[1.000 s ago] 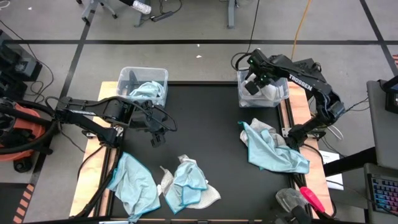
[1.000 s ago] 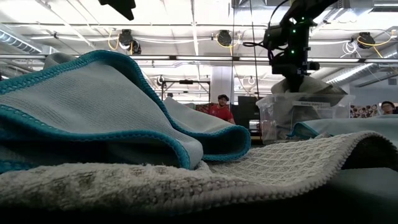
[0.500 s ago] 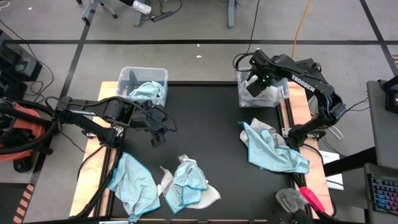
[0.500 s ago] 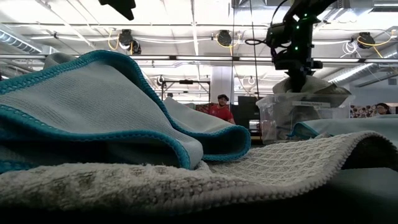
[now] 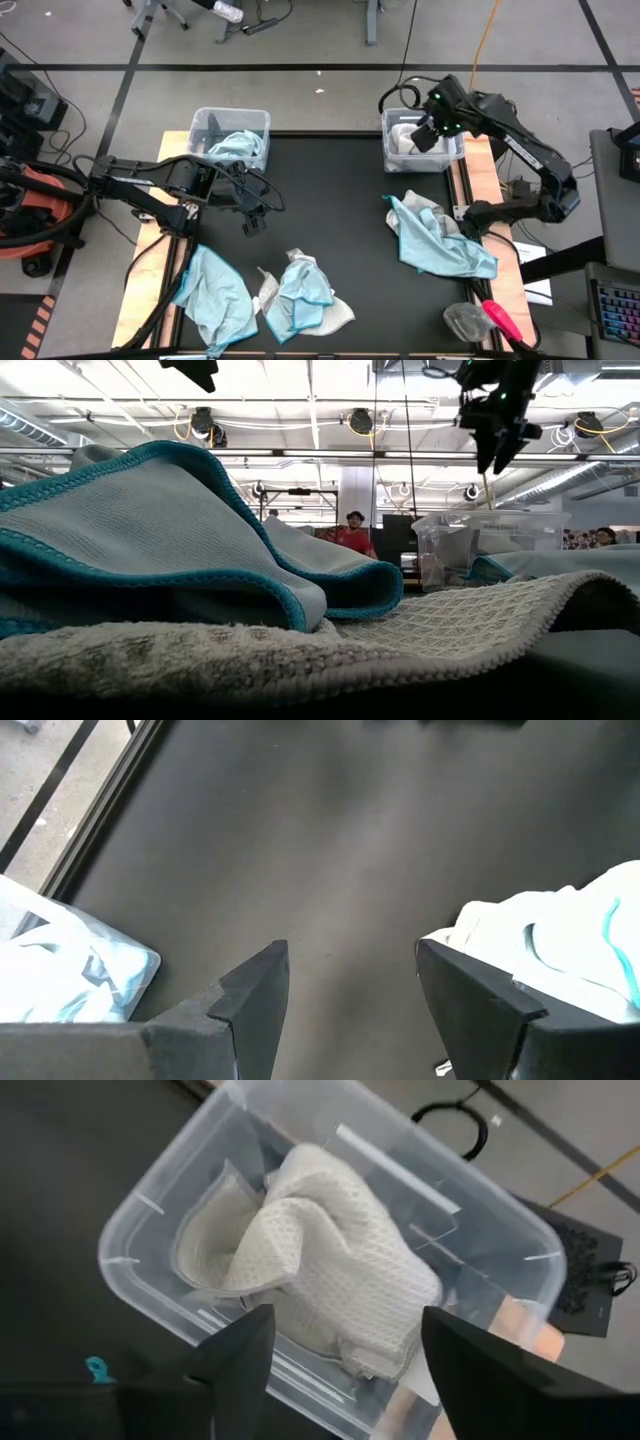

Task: Sort microfiber towel by color & place in baskets
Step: Put the blue towel into the left transparent bin

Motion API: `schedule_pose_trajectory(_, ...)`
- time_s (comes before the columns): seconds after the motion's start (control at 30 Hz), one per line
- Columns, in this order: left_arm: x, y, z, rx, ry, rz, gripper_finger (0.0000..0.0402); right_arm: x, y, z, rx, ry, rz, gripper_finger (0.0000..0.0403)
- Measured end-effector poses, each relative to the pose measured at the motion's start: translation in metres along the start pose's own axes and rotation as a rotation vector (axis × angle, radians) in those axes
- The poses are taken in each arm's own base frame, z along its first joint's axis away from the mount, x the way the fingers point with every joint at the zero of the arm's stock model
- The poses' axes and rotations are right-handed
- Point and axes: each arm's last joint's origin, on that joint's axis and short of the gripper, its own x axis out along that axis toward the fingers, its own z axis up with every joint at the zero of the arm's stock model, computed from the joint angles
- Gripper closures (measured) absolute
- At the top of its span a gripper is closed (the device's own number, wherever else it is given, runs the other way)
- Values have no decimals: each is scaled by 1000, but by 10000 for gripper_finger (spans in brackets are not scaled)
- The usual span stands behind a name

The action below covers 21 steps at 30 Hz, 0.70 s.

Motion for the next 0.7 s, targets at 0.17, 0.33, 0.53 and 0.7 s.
schedule_pose_trajectory(0.17,0,0,0,0,-1,2,174,-21,-2,-7,18,-104,87,147)
schedule_pose_trajectory(0.33,0,0,-1,-3,5,6,174,-38,6,-8,-11,-212,307,147)
schedule_pose_trajectory(0.53,0,3,-6,23,55,37,174,-53,24,-7,-101,-307,588,147)
schedule_pose_trajectory(0.7,-2,7,-16,57,157,86,174,-63,43,-11,-203,-310,798,147)
